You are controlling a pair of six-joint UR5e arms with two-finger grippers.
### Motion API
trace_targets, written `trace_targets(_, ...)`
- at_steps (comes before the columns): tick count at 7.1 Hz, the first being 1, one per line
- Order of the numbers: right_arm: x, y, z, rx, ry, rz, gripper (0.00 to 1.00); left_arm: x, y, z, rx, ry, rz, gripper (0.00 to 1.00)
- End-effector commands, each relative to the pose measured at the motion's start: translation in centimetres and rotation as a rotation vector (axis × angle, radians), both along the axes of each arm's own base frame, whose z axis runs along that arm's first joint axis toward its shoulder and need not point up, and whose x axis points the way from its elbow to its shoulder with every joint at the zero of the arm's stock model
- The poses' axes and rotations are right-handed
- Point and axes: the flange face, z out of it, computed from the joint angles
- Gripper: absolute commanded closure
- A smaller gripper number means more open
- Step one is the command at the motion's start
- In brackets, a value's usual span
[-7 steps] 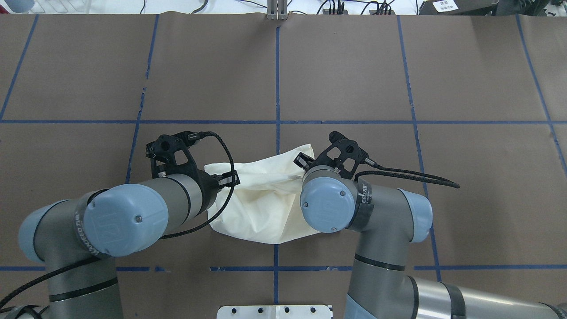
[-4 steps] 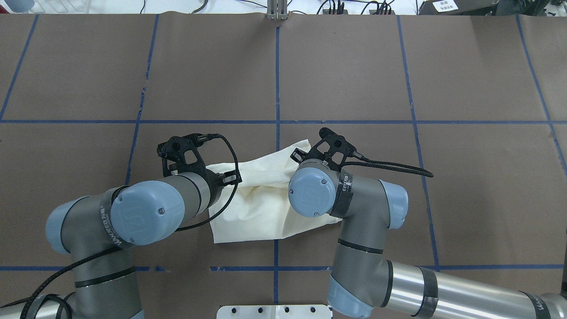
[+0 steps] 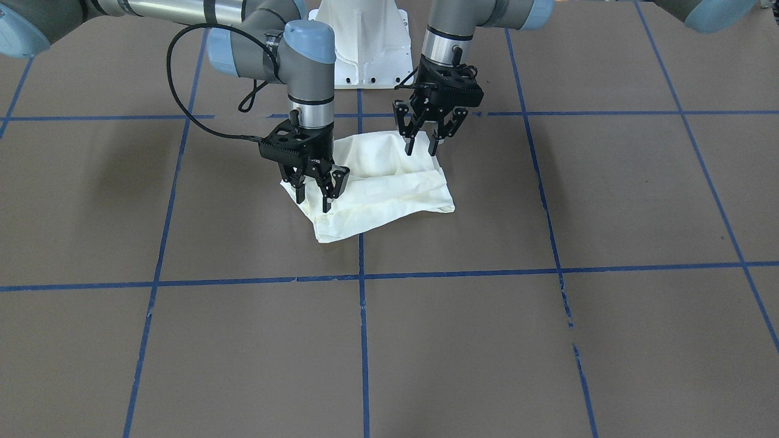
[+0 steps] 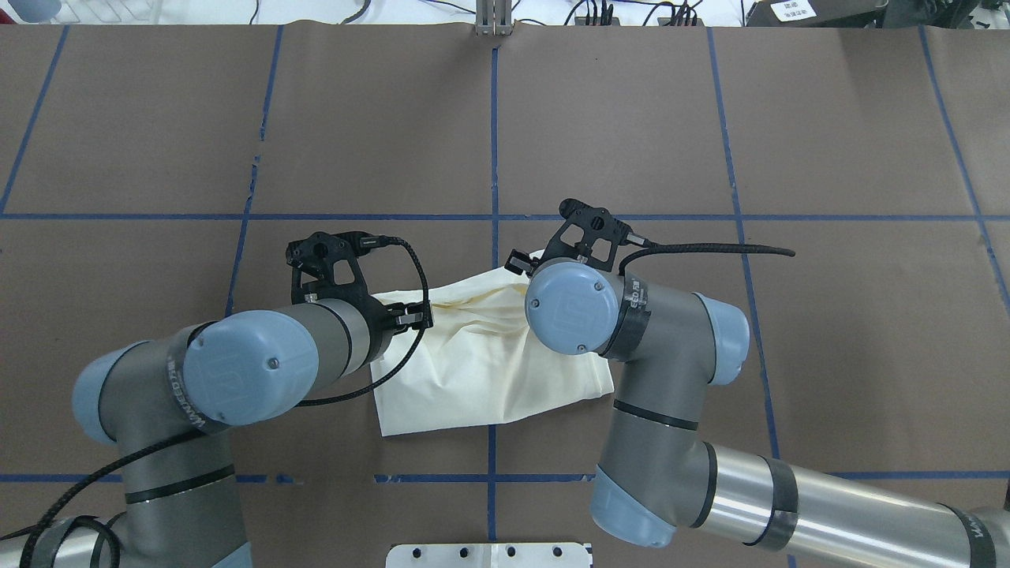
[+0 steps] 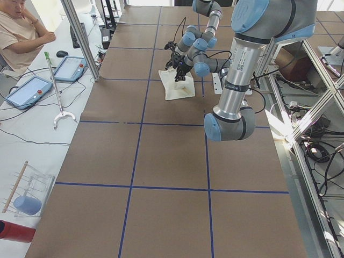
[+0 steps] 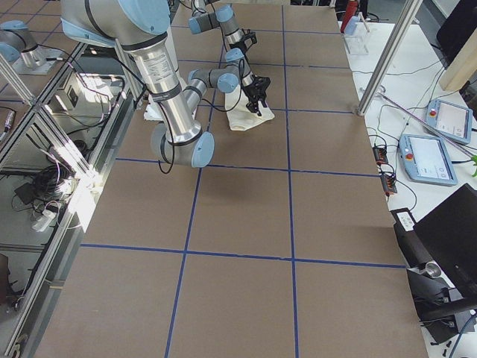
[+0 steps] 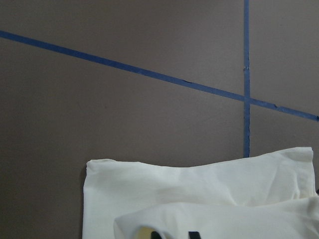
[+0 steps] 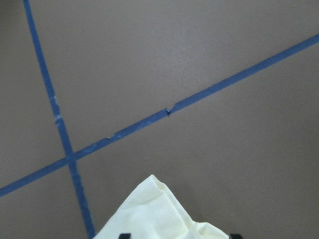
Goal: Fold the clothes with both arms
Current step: 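Lower the folded bundle onto the table with both grippers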
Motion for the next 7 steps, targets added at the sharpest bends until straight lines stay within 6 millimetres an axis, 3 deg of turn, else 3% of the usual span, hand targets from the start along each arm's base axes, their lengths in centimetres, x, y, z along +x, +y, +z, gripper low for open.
trace_targets(1,4.7,1.4,-4.3,0.035,-0.057,-0.072,0.0,-4.0,-1.9,-1.3,0.085,-0.001,0.112,0.0)
trace_targets(2,2.7,5.1,-4.5,0.056,-0.054,-0.119,0.0,-4.1,-2.1,-1.3,0.085,-0.001,0.108,0.0)
trace_targets(3,0.0,7.0,-3.4,0.11,0.01,-0.128,0.0,-4.1,-2.1,-1.3,0.085,-0.001,0.108,0.0)
trace_targets(4,-2.3,6.5,-0.9,0.111,0.083,-0.144,0.0,-4.1,-2.1,-1.3,0.084,-0.001,0.109,0.0)
trace_targets(7,-5.2,3.3,3.2,0.18,0.151,-0.19,0.0,-4.1,-2.1,-1.2,0.082,-0.001,0.108,0.0)
